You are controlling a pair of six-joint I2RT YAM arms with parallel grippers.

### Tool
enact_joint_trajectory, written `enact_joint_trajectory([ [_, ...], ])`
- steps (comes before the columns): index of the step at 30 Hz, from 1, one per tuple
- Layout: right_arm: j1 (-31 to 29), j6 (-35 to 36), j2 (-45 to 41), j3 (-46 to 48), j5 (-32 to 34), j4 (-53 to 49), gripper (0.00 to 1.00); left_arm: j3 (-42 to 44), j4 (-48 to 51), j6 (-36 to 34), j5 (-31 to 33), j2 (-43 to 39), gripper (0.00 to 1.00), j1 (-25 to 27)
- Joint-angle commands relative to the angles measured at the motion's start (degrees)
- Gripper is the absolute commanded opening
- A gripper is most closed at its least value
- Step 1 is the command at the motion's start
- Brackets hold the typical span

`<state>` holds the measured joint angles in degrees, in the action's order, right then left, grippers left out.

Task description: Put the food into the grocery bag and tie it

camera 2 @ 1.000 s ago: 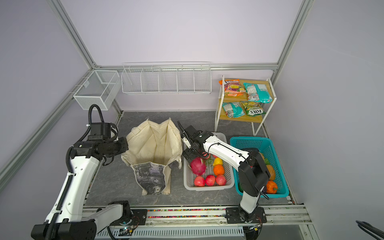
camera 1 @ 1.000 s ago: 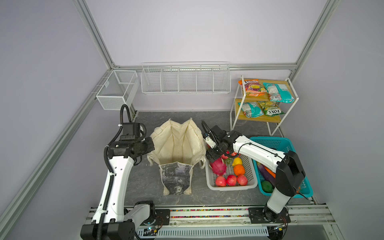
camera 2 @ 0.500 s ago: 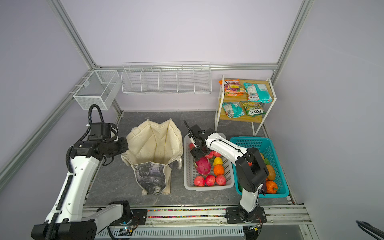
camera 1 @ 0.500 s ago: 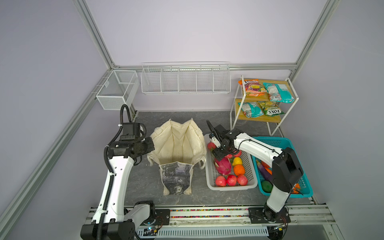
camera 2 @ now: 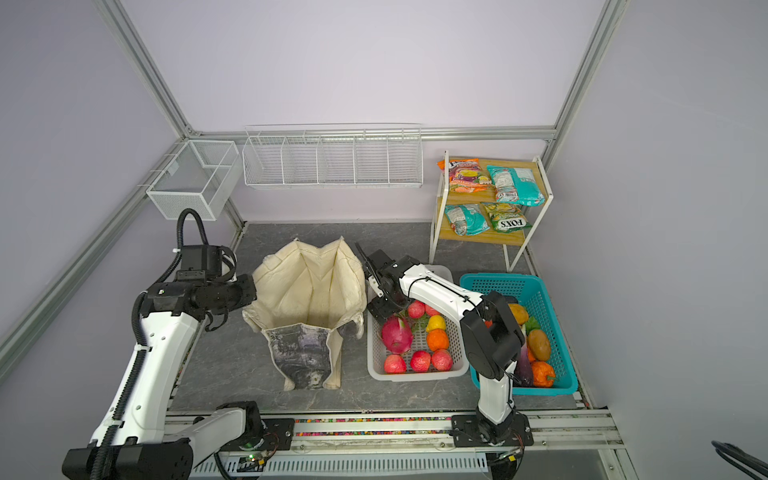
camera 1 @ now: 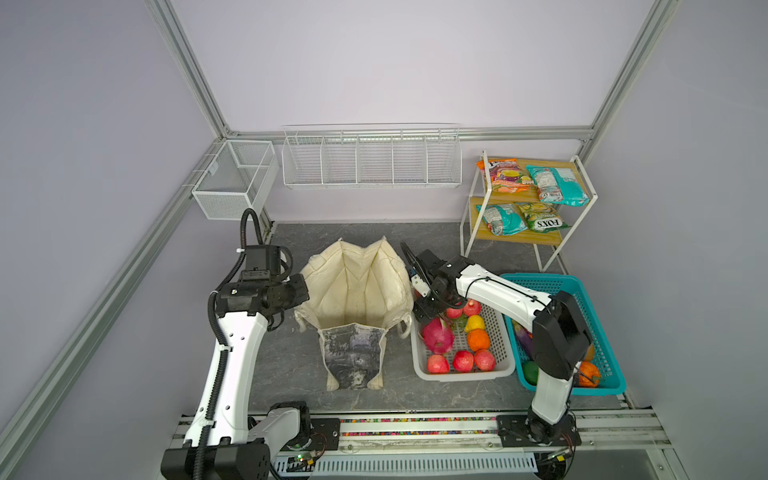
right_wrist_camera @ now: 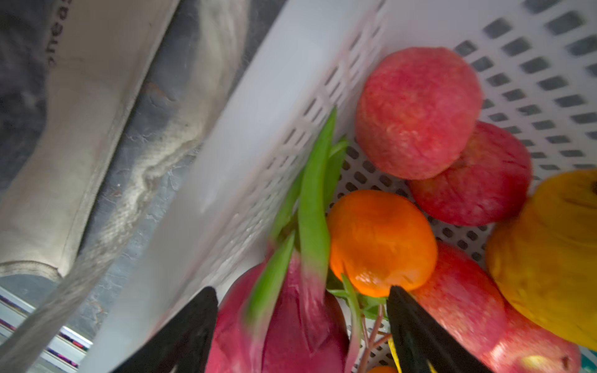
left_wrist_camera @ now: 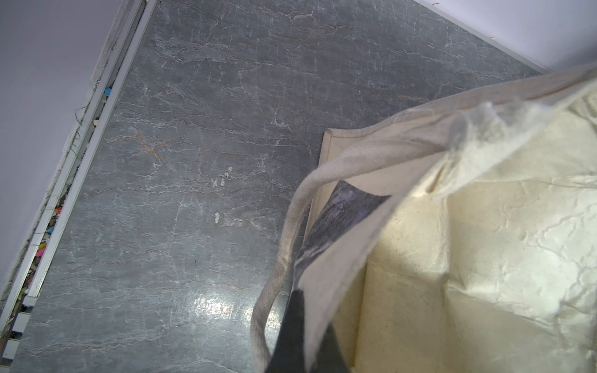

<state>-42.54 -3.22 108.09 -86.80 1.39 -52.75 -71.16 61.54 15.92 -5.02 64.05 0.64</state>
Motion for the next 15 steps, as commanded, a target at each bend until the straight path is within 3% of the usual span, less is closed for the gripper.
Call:
enact_joint_trajectory([
  [1,-0.6,0.4,1.1,-0.6,-3.5,-1.2,0.82,-0.8,0.2,-0.3,-0.1,-0.3,0.0,-0.4],
  [11,0.3,-2.0,5.2,-1.5,-0.8,-4.1,0.75,-0.6,0.0,-0.4,0.0,-0.1,0.0,-0.5],
  [15,0.2,-3.3,2.4,-0.8,1.1,-4.5,0.88,-0.7,0.1,-0.5,0.2,0.0,0.0,-0.5],
])
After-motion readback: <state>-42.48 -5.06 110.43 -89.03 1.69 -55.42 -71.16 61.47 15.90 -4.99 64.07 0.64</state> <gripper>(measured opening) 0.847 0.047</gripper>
